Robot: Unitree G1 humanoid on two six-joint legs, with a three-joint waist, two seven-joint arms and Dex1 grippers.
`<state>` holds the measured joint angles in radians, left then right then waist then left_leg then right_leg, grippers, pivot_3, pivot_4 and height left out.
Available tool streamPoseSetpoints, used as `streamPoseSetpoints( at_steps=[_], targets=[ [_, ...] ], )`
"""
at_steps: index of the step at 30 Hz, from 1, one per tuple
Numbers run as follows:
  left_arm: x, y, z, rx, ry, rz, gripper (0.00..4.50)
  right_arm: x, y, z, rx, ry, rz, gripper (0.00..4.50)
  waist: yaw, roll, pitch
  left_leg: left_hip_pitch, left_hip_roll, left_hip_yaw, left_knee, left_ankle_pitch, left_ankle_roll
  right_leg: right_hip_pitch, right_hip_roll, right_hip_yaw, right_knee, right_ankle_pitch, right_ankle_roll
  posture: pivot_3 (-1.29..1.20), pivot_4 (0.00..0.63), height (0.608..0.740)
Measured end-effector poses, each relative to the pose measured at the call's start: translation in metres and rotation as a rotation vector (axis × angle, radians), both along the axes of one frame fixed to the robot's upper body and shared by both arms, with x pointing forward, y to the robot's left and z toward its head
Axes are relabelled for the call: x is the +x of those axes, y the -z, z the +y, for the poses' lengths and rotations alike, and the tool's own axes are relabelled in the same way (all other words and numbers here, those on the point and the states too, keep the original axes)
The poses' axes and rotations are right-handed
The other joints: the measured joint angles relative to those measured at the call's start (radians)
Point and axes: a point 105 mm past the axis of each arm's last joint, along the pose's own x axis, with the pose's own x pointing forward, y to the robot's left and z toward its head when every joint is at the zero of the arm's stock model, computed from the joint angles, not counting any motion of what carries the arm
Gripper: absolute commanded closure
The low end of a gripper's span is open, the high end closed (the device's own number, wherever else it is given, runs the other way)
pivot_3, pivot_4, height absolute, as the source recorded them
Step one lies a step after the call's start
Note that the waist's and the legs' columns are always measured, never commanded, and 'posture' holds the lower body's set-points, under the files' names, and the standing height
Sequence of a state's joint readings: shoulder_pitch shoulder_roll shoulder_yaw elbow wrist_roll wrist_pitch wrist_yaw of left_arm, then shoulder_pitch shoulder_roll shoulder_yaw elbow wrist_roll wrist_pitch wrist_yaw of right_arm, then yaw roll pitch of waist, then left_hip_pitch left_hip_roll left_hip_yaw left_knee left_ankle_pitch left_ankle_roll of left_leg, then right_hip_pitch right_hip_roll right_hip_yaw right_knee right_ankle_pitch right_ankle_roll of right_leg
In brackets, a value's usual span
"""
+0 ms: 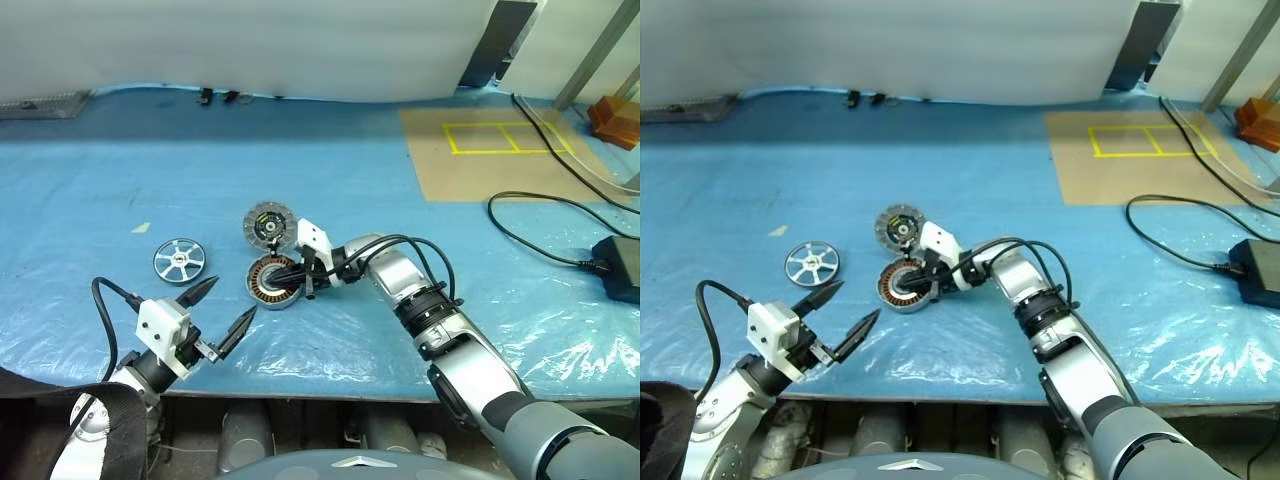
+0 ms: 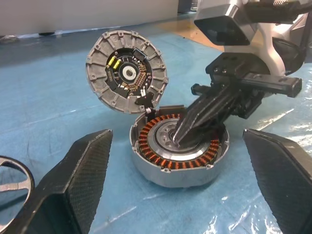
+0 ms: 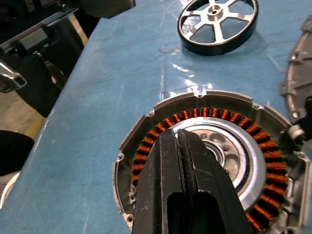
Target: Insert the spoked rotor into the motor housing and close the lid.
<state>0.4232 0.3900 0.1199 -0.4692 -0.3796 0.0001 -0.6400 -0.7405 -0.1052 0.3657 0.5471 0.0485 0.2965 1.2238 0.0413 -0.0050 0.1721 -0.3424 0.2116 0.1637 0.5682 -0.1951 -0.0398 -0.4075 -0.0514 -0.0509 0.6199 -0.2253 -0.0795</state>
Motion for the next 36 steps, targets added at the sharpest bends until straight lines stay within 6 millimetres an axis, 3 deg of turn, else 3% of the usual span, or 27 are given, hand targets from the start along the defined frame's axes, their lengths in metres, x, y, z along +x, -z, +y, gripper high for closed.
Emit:
streamPoseSetpoints(
  at_steps=[8, 15, 19, 22, 25, 32, 36],
  targets=[
    [0.001, 0.000, 0.004, 0.024, -0.002, 0.016, 0.00, 0.009, -0.004, 0.003, -0.050, -0.008, -0.140, 4.45, 0.001, 0.000, 0.000, -0.001, -0.001, 0.000, -0.001, 0.000, 0.000, 0.000, 0.000, 0.000, -0.002, 0.003, -0.004, 0.00, 0.150, 0.740],
    [0.031, -0.046, 0.034, 0.063, -0.085, -0.045, 0.00, 0.007, -0.007, 0.005, -0.016, -0.001, -0.074, 4.45, 0.000, 0.000, 0.000, -0.003, -0.001, 0.000, 0.000, 0.000, 0.000, -0.003, 0.000, -0.001, -0.001, 0.004, -0.006, 0.00, 0.150, 0.740],
    [0.042, -0.050, 0.048, 0.154, -0.076, 0.037, 0.00, 0.008, -0.010, 0.006, -0.003, 0.002, -0.077, 4.45, -0.002, 0.000, 0.000, -0.008, -0.002, 0.000, 0.000, 0.000, 0.000, -0.008, 0.000, 0.000, -0.001, 0.004, -0.006, 0.00, 0.150, 0.740],
    [0.050, -0.044, 0.060, 0.221, -0.050, 0.117, 0.81, 0.006, -0.014, 0.014, 0.023, 0.008, -0.087, 4.50, -0.002, 0.000, 0.000, -0.011, -0.004, 0.000, 0.000, 0.000, 0.000, -0.013, 0.000, 0.000, 0.000, 0.004, -0.007, 0.00, 0.150, 0.740],
    [0.055, -0.039, 0.072, 0.270, -0.029, 0.177, 1.91, 0.006, -0.019, 0.017, 0.040, 0.013, -0.110, 4.50, -0.001, 0.000, 0.000, -0.012, -0.004, 0.000, 0.000, 0.000, 0.000, -0.013, 0.000, 0.000, 0.000, 0.004, -0.007, 0.00, 0.150, 0.740],
    [0.078, -0.037, 0.092, 0.339, 0.045, 0.272, 1.91, 0.006, -0.011, 0.014, 0.050, 0.085, -0.102, 4.50, 0.004, -0.001, 0.000, -0.011, -0.004, 0.000, 0.000, 0.002, -0.004, -0.012, -0.002, 0.000, 0.001, 0.004, -0.006, 0.00, 0.150, 0.740],
    [0.091, -0.020, 0.102, 0.362, 0.045, 0.362, 1.91, 0.004, -0.011, 0.015, 0.063, 0.105, -0.107, 4.50, 0.003, -0.002, 0.000, -0.011, -0.004, 0.000, 0.000, 0.003, -0.004, -0.012, -0.001, 0.000, 0.001, 0.004, -0.007, 0.00, 0.150, 0.740]
  ],
)
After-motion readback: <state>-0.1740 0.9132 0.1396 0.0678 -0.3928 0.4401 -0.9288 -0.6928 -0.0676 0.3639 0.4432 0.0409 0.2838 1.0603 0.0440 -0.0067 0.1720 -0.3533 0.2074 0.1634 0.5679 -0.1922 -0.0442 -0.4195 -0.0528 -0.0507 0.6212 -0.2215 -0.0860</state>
